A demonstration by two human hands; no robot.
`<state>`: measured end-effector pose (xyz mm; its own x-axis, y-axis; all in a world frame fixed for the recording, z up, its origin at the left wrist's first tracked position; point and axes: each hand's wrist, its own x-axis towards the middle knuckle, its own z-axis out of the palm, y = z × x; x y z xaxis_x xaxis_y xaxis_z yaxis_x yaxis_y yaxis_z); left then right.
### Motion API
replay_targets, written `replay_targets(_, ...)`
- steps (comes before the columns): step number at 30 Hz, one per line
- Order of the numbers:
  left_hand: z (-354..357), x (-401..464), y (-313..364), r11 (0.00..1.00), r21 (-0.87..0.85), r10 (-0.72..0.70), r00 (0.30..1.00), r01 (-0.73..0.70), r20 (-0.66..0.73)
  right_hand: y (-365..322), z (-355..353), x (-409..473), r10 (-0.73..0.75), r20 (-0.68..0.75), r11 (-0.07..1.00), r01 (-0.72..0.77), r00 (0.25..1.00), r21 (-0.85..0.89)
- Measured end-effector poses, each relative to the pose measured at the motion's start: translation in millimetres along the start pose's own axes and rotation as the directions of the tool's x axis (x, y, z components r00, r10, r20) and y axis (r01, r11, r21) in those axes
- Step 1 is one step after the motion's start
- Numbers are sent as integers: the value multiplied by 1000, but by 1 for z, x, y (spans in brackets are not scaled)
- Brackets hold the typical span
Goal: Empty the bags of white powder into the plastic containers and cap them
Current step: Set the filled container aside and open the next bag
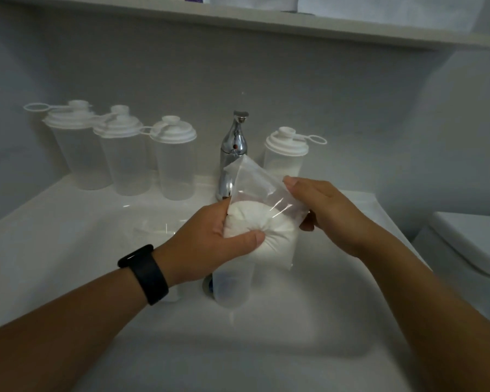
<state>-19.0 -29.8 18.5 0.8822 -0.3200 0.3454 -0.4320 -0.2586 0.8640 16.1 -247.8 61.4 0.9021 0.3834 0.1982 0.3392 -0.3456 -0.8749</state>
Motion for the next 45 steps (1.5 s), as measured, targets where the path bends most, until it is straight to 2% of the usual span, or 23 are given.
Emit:
replay_targets(3,1,-1,0,1000,-29,6,1000,-6,-6,2,-5,1,-23,52,966,9,998,259)
replay_targets(4,2,-1,-1,1000,-28,10,1000,-10,-8,-1,-6,2,-44,36,939,29,998,342)
replay_targets(6,4,-2,-3,999,-42,7,1000,-7,1,-5,-8,2,-81,-88,895,112,993,431)
replay_targets(9,5,-3,-3,996,-91,-9,998,14,60,-8,-9,3,-145,-298,881,260,944,396)
replay_targets(14,3,-3,-1,991,72,103,986,-113,133,-13,-2,0,-240,-382,850,383,893,362)
replay_targets(17,3,-2,0,987,45,148,978,-156,149,-15,1,-3,-289,-345,818,417,893,395)
replay_targets(21,1,-2,10,956,-210,208,978,-202,6,-15,4,-5,-379,-192,836,424,905,349)
replay_targets(25,3,-2,17,941,-239,221,970,-239,-101,-13,3,-7,-374,12,918,369,927,145)
replay_targets(27,4,-3,15,957,-215,180,979,-196,-92,-12,-1,-7,-307,107,949,296,946,106)
replay_targets(32,1,-5,17,990,-130,-49,992,64,113,-10,-9,-7,-120,292,993,111,949,47)
replay_targets(34,-1,-3,15,966,-151,-169,956,208,238,-8,-7,-7,-85,348,996,85,934,17)
replay_targets(37,-4,-2,15,879,-228,-294,854,418,430,-9,-6,-8,-47,400,998,60,915,-22)
replay_targets(40,-3,-4,14,789,-307,-337,792,533,509,-10,-7,-8,-37,393,999,48,919,-19)
replay_targets(45,2,-7,5,655,-559,-264,847,509,462,-13,-11,-8,-105,337,993,80,936,89)
